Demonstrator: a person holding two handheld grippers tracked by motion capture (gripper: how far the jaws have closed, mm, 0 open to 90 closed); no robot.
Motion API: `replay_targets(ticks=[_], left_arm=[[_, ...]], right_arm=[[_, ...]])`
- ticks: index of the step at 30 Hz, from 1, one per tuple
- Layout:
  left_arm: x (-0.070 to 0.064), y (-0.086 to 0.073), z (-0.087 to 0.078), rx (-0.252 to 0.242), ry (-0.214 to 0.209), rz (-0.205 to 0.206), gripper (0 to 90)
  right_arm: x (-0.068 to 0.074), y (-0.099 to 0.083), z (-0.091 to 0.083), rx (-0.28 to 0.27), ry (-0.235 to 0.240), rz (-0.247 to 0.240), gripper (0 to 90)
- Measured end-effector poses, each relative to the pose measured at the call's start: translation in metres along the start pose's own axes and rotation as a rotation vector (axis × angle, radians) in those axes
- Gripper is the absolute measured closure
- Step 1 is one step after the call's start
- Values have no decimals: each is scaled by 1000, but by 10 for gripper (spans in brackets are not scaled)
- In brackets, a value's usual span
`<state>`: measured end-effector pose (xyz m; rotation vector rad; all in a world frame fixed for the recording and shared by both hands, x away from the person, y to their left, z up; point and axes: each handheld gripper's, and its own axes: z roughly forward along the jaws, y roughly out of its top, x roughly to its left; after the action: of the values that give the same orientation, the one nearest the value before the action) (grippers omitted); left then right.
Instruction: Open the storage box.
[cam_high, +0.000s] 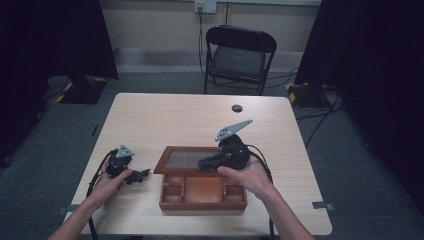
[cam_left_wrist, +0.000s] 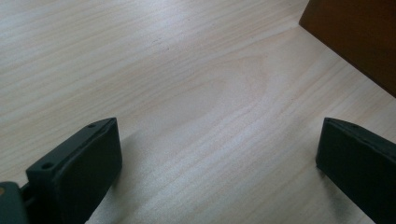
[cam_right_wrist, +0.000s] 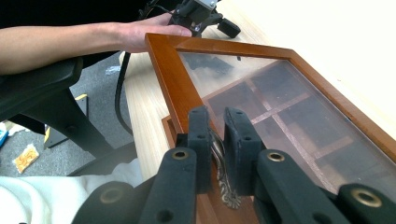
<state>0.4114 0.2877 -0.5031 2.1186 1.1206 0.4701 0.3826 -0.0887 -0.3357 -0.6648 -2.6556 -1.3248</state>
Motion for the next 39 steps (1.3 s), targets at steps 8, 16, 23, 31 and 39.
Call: replay_targets(ticks=[8,16,23,31,39], left_arm=[[0,0,0,0,-1,0,0],[0,0,0,-1,1,-4,0],[0,0,0,-1,1,-4,0],[0,0,0,0,2,1,0],[0,0,0,5,2,7,0]], right_arm=[[-1,2,-1,4,-3,1,817],[-2,5,-2,4,-2,2,817],[-4,8,-3,6,2,4,818],[-6,11,-4,5,7,7,818],[-8,13,-5,4,14,15,818]])
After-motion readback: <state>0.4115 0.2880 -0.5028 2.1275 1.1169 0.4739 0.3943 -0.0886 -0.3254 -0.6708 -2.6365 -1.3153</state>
